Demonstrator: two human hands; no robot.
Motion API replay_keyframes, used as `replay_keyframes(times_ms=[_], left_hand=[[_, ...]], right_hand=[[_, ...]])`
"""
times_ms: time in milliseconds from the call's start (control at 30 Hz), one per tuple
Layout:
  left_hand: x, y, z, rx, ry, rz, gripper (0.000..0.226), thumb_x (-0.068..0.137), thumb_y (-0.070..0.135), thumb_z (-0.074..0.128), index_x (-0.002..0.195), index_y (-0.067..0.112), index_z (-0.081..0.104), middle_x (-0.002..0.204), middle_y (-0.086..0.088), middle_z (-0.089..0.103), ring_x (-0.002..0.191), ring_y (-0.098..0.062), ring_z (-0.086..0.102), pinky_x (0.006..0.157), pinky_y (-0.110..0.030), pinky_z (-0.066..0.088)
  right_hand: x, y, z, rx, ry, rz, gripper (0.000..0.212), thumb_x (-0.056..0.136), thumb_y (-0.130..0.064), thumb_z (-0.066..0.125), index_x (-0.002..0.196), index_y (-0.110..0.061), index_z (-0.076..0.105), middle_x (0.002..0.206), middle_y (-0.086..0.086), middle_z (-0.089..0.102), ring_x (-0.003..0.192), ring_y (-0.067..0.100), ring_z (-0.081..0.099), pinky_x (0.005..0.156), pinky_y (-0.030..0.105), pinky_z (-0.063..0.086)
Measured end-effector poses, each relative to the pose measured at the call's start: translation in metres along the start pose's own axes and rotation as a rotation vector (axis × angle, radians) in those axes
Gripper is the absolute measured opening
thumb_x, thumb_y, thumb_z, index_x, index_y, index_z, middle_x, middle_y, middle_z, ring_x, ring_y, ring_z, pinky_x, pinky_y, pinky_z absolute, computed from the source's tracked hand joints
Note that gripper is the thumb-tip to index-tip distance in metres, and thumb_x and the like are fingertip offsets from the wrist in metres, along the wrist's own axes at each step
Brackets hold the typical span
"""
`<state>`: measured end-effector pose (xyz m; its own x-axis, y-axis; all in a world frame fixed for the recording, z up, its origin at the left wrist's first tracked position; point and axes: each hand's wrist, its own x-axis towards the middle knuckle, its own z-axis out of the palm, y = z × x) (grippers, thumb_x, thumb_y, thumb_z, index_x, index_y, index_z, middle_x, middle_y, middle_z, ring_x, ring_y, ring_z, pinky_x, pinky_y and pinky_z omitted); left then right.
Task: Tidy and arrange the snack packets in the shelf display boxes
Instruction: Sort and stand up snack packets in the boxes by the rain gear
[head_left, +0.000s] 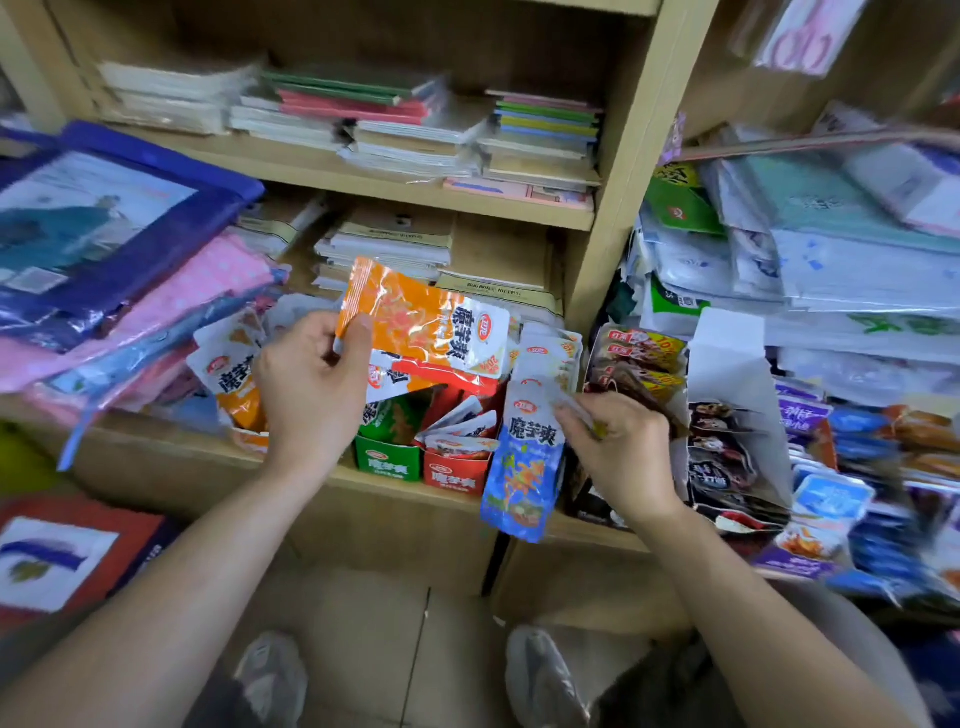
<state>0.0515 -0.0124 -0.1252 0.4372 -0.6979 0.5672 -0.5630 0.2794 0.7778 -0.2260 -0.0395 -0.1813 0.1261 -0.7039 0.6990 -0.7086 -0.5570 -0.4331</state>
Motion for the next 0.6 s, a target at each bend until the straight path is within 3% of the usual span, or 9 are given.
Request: replay_keyframes(times_ms=[133, 200, 267, 367, 433, 500, 600], left_hand=[[0.002, -0.003, -0.005, -0.028, 0.003, -0.016, 0.026, 0.1, 0.023, 0.063, 0.075, 0.014, 0.062, 0.055, 0.012, 0.05, 0.048, -0.002, 0.049, 0.046, -0.015, 0.029], [0.003, -0.005, -0.008, -0.034, 0.005, -0.026, 0.025, 0.099, 0.021, 0.063, 0.075, 0.014, 0.061, 0.053, 0.014, 0.048, 0.047, -0.001, 0.049, 0.046, -0.013, 0.029], [0.003, -0.008, -0.01, -0.04, 0.01, -0.051, 0.025, 0.099, 0.023, 0.064, 0.075, 0.015, 0.062, 0.053, 0.012, 0.048, 0.047, -0.002, 0.047, 0.046, -0.015, 0.028], [0.005, -0.016, -0.01, -0.071, 0.009, -0.087, 0.028, 0.099, 0.026, 0.063, 0.076, 0.01, 0.064, 0.054, 0.006, 0.05, 0.046, -0.006, 0.043, 0.048, -0.023, 0.028], [0.006, -0.02, -0.01, -0.079, 0.007, -0.098, 0.029, 0.099, 0.028, 0.063, 0.077, 0.008, 0.065, 0.056, 0.0, 0.054, 0.047, -0.006, 0.042, 0.049, -0.029, 0.031], [0.006, -0.023, -0.01, -0.085, 0.006, -0.099, 0.028, 0.099, 0.029, 0.063, 0.078, 0.01, 0.065, 0.059, -0.005, 0.058, 0.049, -0.007, 0.043, 0.05, -0.032, 0.033], [0.006, -0.023, -0.011, -0.104, 0.0, -0.111, 0.028, 0.099, 0.028, 0.063, 0.078, 0.01, 0.065, 0.058, -0.001, 0.056, 0.047, -0.005, 0.043, 0.048, -0.026, 0.031]], right_hand=[[-0.003, 0.003, 0.004, -0.024, -0.08, 0.024, 0.024, 0.091, -0.012, 0.073, 0.071, -0.002, 0.065, 0.059, 0.006, 0.055, 0.06, 0.014, 0.047, 0.055, 0.025, 0.036], [0.005, 0.004, 0.003, -0.057, 0.001, 0.08, 0.02, 0.093, -0.015, 0.069, 0.077, -0.004, 0.069, 0.06, 0.002, 0.057, 0.06, 0.018, 0.05, 0.053, 0.03, 0.037], [0.016, 0.004, -0.002, -0.113, 0.131, 0.136, 0.018, 0.094, -0.013, 0.068, 0.076, -0.01, 0.067, 0.059, -0.009, 0.048, 0.058, 0.013, 0.041, 0.052, 0.026, 0.029], [0.03, 0.005, -0.009, -0.193, 0.296, 0.188, 0.009, 0.094, -0.012, 0.068, 0.088, -0.008, 0.074, 0.066, 0.004, 0.063, 0.061, 0.02, 0.054, 0.059, 0.023, 0.032], [0.038, 0.003, -0.01, -0.206, 0.293, 0.212, 0.021, 0.095, -0.015, 0.064, 0.074, -0.012, 0.066, 0.057, 0.002, 0.053, 0.056, 0.025, 0.049, 0.054, 0.022, 0.023], [0.048, -0.002, -0.014, -0.233, 0.247, 0.274, 0.036, 0.096, -0.021, 0.061, 0.063, -0.016, 0.047, 0.05, -0.005, 0.03, 0.05, 0.023, 0.035, 0.05, 0.031, 0.02], [0.059, 0.006, -0.026, -0.142, 0.245, 0.403, 0.044, 0.092, -0.023, 0.064, 0.058, -0.006, 0.041, 0.049, 0.002, 0.026, 0.05, 0.02, 0.023, 0.051, 0.034, 0.018]])
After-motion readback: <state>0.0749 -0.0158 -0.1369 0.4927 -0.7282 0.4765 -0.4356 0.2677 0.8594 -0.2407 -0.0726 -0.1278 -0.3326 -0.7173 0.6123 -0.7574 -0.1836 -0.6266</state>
